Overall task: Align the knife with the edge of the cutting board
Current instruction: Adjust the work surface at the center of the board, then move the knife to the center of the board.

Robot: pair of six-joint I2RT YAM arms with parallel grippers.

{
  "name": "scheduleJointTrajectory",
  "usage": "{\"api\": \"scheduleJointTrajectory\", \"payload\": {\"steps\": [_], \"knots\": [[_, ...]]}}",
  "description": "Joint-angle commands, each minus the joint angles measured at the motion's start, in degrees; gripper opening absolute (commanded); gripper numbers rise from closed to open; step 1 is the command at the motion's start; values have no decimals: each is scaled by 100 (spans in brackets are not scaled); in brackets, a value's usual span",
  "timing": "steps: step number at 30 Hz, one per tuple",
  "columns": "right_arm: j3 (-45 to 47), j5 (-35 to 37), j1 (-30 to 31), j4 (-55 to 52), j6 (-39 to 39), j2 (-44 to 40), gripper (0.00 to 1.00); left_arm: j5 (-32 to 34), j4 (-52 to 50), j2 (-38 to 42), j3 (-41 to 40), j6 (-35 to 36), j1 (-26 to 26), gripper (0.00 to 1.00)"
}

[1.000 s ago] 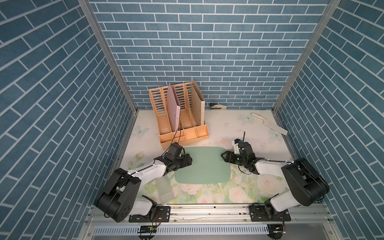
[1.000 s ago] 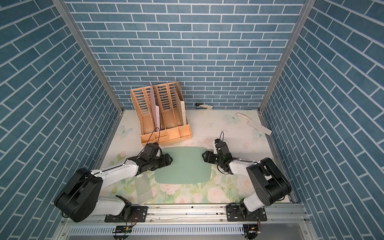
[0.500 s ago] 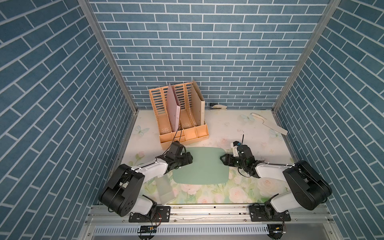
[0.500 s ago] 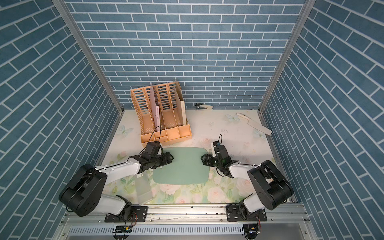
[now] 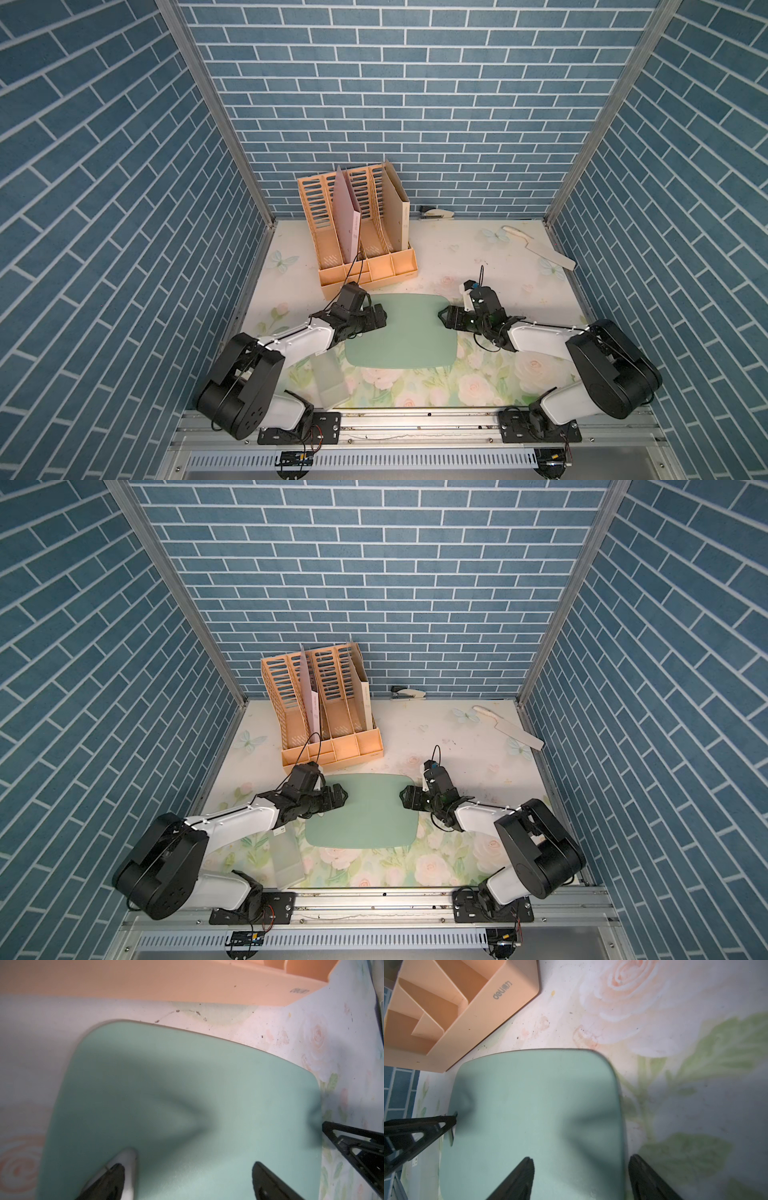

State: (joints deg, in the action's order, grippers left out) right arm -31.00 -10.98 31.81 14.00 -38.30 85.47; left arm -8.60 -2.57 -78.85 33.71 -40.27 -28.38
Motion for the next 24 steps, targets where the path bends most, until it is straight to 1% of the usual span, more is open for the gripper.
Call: {"api": "scheduleJointTrajectory", "payload": {"steps": [1,5,8,11,14,20,22,24], "knots": [[-254,466,-397,-1097,366,-124,77,397,-521,515,409,162,-9,99],[-960,748,-1144,-1735,926,-14,78,780,-1177,1002,948,376,-2,100],[-1492,793,-1708,-2037,1193,231,78,1097,-1741,1301,1216,592,2,100],[-1966,873,-2205,-2038,1229,538,78,1391,-2221,1655,1353,785,0,100],[-2499,918,-2641,-1989,1123,1007,77,1509,-2579,2015,1399,911,2,100],[-3768,1217,-3149,-2055,930,2084,76,1653,-3085,2525,1403,1074,8,100],[-4137,1302,-3259,-1969,895,2369,76,1703,-3127,2661,1352,1101,3,100],[-4486,1397,-3342,-1874,876,2608,76,1605,-3099,2768,1313,1126,1,100]]}}
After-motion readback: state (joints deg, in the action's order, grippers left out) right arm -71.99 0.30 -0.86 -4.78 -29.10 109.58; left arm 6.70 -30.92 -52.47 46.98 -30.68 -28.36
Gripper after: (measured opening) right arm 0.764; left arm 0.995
